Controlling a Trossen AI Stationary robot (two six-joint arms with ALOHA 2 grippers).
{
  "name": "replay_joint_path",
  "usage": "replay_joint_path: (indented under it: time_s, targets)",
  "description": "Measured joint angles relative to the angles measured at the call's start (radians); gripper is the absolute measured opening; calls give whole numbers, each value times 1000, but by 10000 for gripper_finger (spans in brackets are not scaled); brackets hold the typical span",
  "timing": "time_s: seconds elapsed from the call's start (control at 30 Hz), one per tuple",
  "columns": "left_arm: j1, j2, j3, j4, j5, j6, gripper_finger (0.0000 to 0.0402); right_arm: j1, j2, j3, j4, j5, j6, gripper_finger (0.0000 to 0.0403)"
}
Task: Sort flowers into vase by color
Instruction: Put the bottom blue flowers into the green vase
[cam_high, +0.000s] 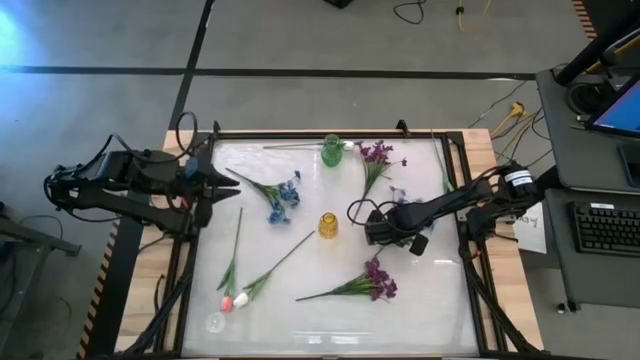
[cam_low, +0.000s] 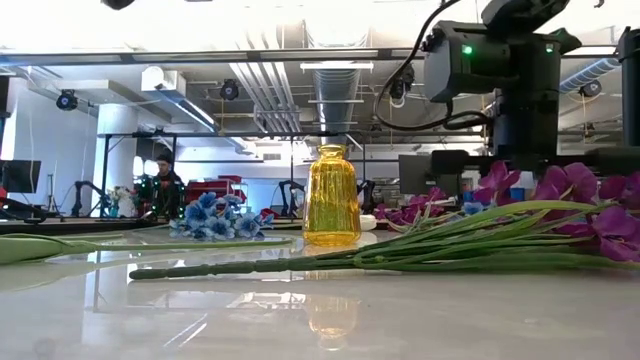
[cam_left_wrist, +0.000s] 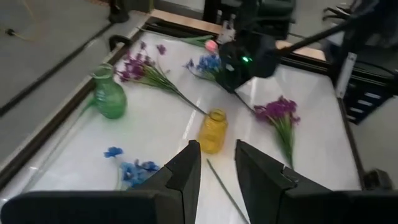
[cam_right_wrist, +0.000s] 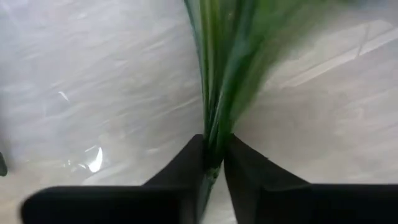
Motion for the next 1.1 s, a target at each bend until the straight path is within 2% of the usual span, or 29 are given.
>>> replay_joint_path:
  time_s: [0.1, 0.23, 0.43, 0.53, 0.63, 0.7, 0.77, 0.87, 0.93, 0.97, 1.03, 1.1]
  targets:
    - [0, 2, 0, 9, -24, 9, 86, 6, 2, 22, -38, 2, -12, 19]
    - [0, 5, 0, 17, -31, 23, 86, 15, 2, 87, -159, -6, -17, 25]
    - [0, 5, 0, 56, -31, 28, 86, 29, -3, 297, -426, 23, -82, 27]
    - [0, 7, 1, 114, -31, 55, 86, 28, -4, 398, -504, 176, -145, 27]
    - [0, 15, 3, 167, -32, 83, 86, 18, -4, 461, -507, 445, -265, 28]
    - [0, 20, 3, 190, -31, 93, 86, 5, -5, 485, -456, 626, -403, 28]
    - [0, 22, 3, 193, -31, 94, 86, -11, -5, 492, -366, 764, -580, 28]
    - [0, 26, 3, 193, -31, 74, 86, -48, -5, 498, -213, 877, -886, 27]
    - [7, 29, 4, 193, -32, 58, 86, -93, -8, 505, -85, 845, -1073, 18]
    - [13, 34, 9, 191, -32, 51, 86, -124, -12, 506, -22, 789, -1157, 16]
    - [32, 42, 22, 194, -33, 41, 86, -194, -18, 499, 138, 643, -1365, 14]
    - [55, 57, 39, 193, -52, 35, 86, -266, -22, 492, 328, 446, -1591, 13]
